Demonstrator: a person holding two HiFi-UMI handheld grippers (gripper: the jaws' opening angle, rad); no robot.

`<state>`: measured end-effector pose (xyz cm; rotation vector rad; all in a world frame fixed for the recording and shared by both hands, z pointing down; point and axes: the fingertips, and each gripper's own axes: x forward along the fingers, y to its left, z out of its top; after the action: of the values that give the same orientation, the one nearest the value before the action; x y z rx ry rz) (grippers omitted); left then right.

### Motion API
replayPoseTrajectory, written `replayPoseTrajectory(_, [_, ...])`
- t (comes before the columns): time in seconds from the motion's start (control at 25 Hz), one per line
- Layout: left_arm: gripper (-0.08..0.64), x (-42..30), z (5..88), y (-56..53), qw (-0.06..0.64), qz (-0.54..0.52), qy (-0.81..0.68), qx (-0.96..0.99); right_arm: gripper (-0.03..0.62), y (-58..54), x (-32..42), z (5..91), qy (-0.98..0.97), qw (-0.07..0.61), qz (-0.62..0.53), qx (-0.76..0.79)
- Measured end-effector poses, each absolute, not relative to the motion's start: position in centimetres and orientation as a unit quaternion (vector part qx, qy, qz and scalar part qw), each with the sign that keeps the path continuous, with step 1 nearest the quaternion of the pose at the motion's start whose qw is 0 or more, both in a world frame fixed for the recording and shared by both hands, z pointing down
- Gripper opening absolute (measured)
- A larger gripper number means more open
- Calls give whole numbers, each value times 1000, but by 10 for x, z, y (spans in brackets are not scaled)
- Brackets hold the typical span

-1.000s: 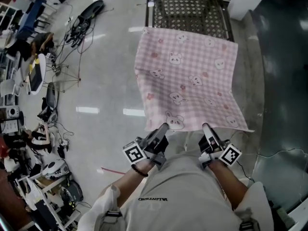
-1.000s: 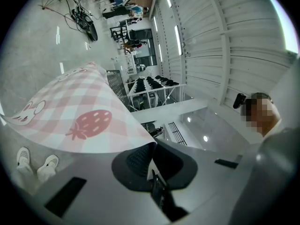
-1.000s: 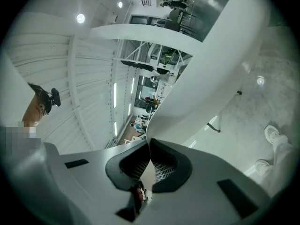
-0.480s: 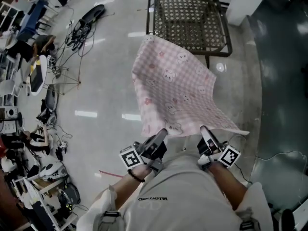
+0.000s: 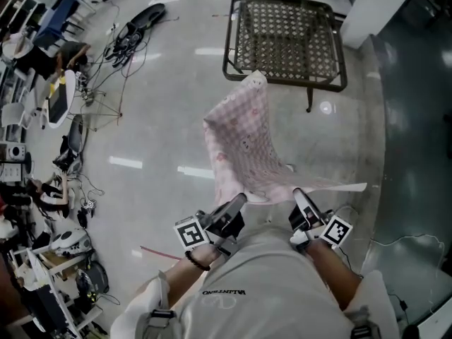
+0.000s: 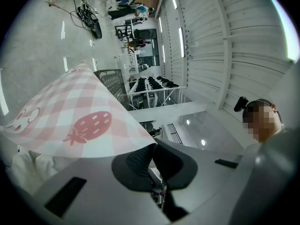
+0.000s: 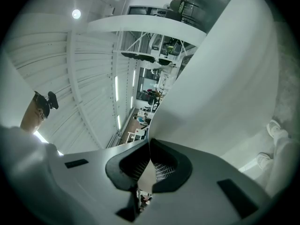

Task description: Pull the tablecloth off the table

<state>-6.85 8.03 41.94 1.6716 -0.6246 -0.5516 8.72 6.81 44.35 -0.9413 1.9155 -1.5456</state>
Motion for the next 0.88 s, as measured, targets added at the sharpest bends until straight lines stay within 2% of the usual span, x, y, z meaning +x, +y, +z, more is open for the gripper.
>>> replayPoseTrajectory(0.12, [3,-70,421,78,582,-225,-275,731,11,67,87,445,705,250,-566,-345])
replayPoseTrajectory(0.28, [3,-68,427,85,610,-236,-269,707,11,68,88,445,704,249,-570,-342])
replayPoseTrajectory(0.56, [3,-70,429,96,618,-223,-283,699,11,68,85,444,709,232,-584,-322])
replayPoseTrajectory(0.88, [3,-76,436,93,607,-216,-292,707,11,64,77,464,697,222,-607,-311])
